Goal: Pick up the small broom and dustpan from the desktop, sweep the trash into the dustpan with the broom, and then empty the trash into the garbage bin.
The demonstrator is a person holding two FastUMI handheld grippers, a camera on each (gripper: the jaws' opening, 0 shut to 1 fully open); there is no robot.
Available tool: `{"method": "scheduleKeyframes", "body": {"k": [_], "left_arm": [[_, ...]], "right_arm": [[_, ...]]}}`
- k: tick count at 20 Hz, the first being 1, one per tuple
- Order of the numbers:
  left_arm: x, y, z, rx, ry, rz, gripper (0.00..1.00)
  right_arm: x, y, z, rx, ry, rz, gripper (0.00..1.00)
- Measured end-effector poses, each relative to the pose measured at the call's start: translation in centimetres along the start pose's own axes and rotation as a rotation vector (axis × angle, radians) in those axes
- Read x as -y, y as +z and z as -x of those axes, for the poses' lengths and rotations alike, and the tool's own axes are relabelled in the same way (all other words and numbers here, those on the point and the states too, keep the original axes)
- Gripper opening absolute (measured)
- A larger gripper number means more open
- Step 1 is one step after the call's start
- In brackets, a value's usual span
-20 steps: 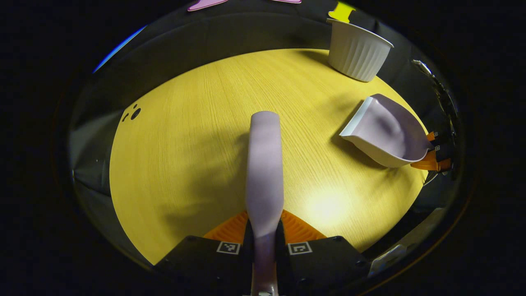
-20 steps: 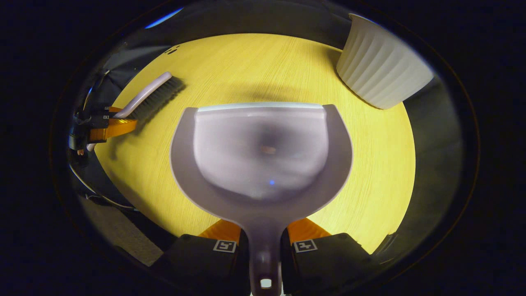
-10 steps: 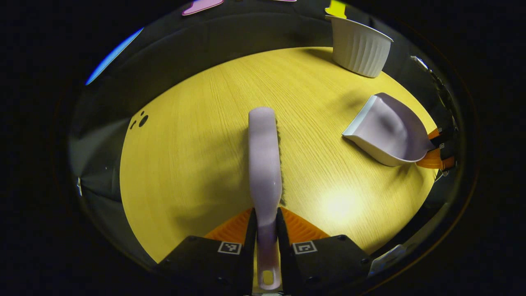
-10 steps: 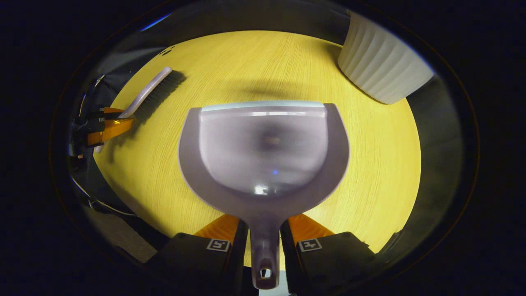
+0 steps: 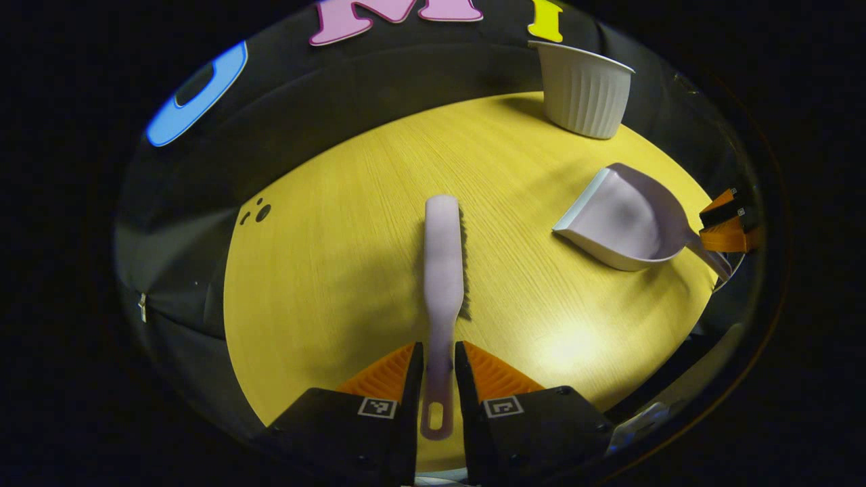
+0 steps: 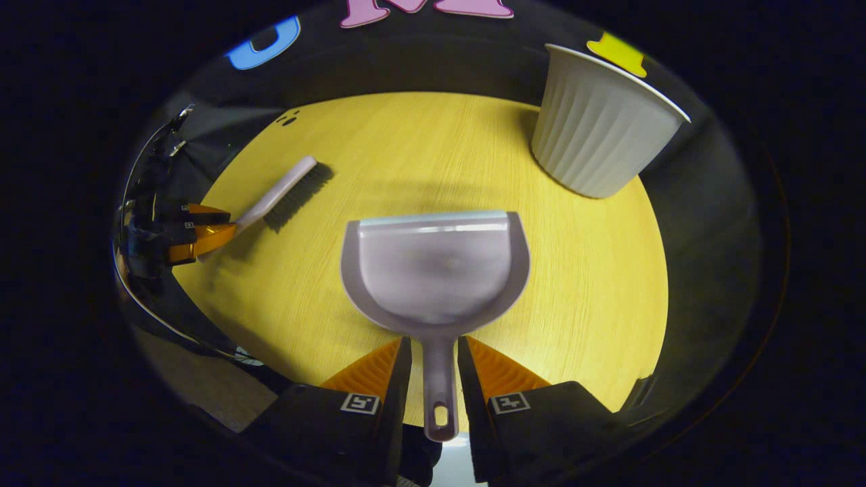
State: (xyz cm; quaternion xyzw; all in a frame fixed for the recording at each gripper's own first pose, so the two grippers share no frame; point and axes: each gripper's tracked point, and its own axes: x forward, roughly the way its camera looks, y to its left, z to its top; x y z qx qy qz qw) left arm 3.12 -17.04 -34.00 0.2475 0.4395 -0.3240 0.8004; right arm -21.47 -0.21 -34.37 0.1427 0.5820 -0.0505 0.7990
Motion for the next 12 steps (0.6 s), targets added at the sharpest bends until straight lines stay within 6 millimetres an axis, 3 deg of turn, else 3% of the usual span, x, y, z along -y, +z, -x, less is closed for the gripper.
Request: {"method": "scheduleKeyframes", "body": {"k": [2, 7, 9, 12], "left_arm": [[0.0, 1.6, 1.8, 0.077, 0.011, 0.034, 0.32], [-0.5, 7.3, 7.6, 0.344, 0.053, 0.133, 0.32], [-1.0, 8.7, 10.1, 0.432, 0.085, 0.169, 0.32], [-1.4, 10.3, 13.8, 0.52, 0.132, 0.217, 0.32]], "right_arm": [[-0.5, 2.1, 1.4, 0.1, -0.015, 0.03, 0.42], [-2.7, 8.9, 5.6, 0.37, 0.015, 0.085, 0.45], [-3.4, 11.5, 7.4, 0.477, 0.022, 0.116, 0.43], [-4.1, 13.6, 9.4, 0.549, 0.039, 0.175, 0.45]]}}
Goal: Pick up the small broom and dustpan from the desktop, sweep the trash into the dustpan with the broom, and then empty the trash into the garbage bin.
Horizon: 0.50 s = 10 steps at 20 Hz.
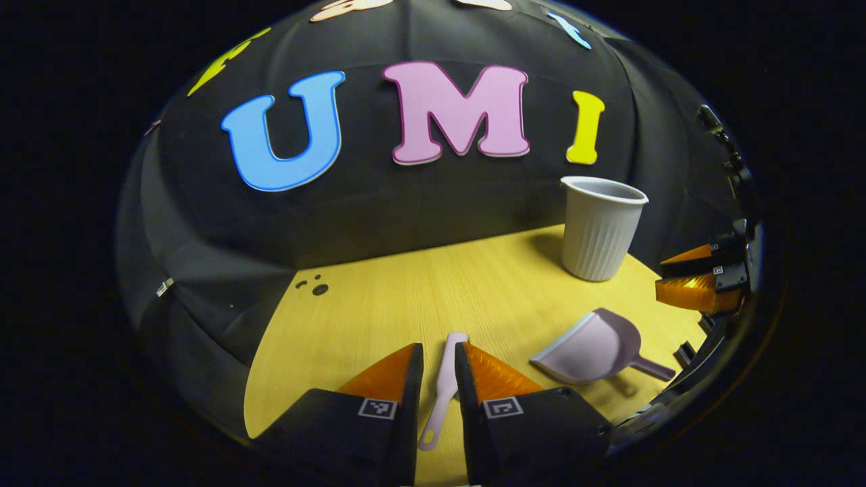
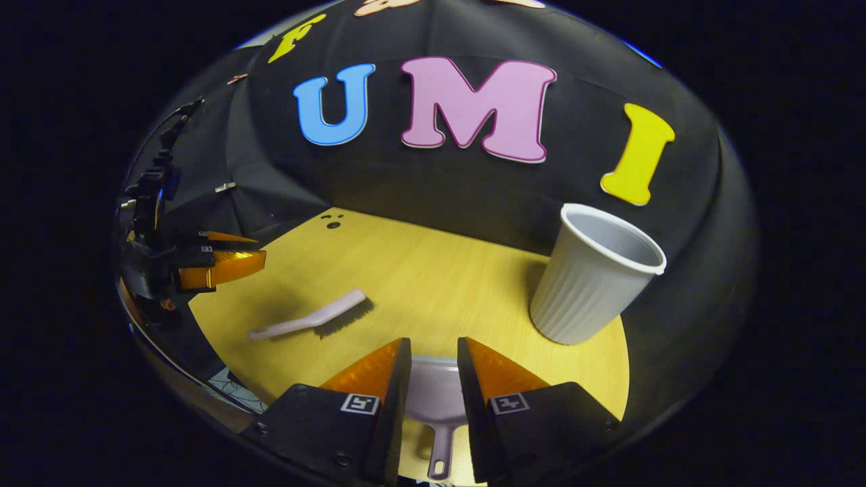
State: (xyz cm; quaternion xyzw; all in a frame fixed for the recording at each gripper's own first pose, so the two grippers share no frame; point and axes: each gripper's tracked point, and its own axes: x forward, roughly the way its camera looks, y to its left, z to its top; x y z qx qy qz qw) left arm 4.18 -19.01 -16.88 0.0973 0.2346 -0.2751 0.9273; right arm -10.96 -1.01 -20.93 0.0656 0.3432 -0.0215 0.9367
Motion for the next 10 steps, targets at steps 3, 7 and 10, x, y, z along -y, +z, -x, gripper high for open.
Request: {"method": "scheduleKeyframes", "body": {"k": [3, 7, 10], "left_arm": [[-0.4, 2.5, 2.3, 0.086, 0.056, 0.035, 0.32], [-0.6, 2.8, 4.5, 0.117, 0.137, 0.055, 0.32], [-0.2, 2.9, 5.5, 0.12, 0.167, 0.07, 0.32]], "right_arm": [[-1.1, 2.3, 1.1, 0.057, 0.051, 0.028, 0.44], [-1.3, 3.1, 1.1, 0.109, 0.064, 0.059, 0.39], [-1.4, 3.1, 1.1, 0.114, 0.093, 0.074, 0.4]]}}
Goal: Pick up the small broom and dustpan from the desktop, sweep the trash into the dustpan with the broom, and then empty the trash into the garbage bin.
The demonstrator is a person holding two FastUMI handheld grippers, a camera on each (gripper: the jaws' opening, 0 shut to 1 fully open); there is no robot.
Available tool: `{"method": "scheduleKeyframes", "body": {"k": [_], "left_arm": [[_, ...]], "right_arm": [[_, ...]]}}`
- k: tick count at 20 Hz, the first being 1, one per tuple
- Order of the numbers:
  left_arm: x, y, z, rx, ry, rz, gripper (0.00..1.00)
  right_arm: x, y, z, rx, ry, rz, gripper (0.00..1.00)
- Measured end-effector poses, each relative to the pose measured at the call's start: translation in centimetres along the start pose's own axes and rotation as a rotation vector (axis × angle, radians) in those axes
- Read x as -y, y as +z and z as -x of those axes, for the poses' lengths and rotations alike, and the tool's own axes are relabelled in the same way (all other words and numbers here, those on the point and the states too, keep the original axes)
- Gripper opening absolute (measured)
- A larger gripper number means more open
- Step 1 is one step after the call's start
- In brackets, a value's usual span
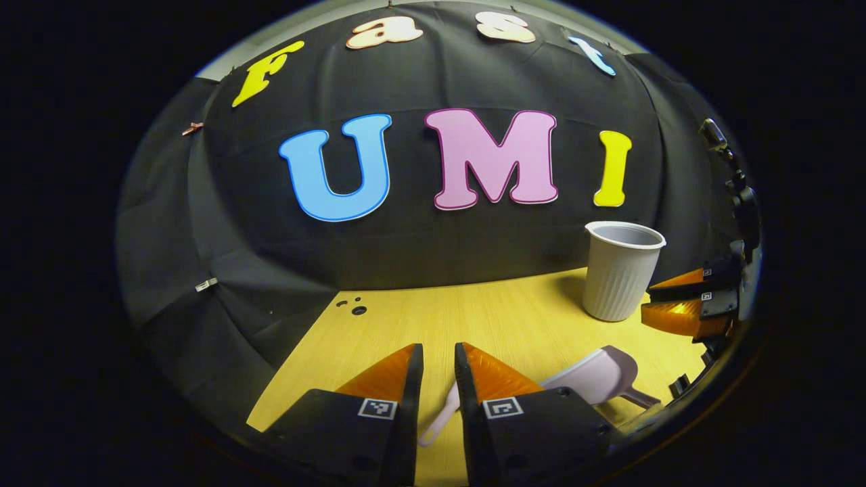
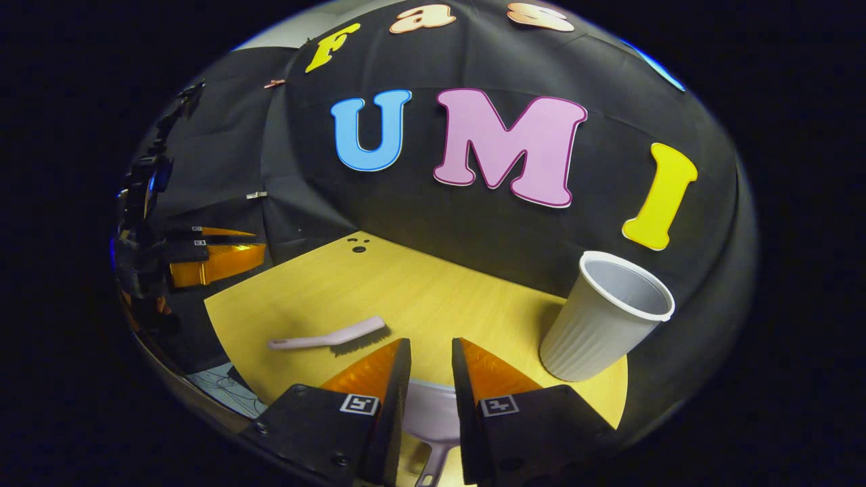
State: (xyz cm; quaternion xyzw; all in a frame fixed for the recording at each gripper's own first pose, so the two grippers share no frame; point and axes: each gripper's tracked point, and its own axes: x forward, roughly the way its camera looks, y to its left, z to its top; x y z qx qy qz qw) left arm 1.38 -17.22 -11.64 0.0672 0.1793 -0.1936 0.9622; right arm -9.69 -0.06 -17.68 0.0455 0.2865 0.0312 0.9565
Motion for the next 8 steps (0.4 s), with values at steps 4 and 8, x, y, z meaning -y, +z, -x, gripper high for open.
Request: {"method": "scheduleKeyframes", "body": {"k": [4, 8], "left_arm": [[0.55, -0.51, 0.62, -0.006, 0.009, 0.023, 0.32], [0.29, -0.29, 0.34, -0.004, 0.007, 0.03, 0.32]], "right_arm": [[0.31, 0.3, 0.13, 0.007, 0.008, -0.018, 0.39], [-0.21, 0.51, 0.49, -0.002, -0.007, 0.011, 0.39]]}}
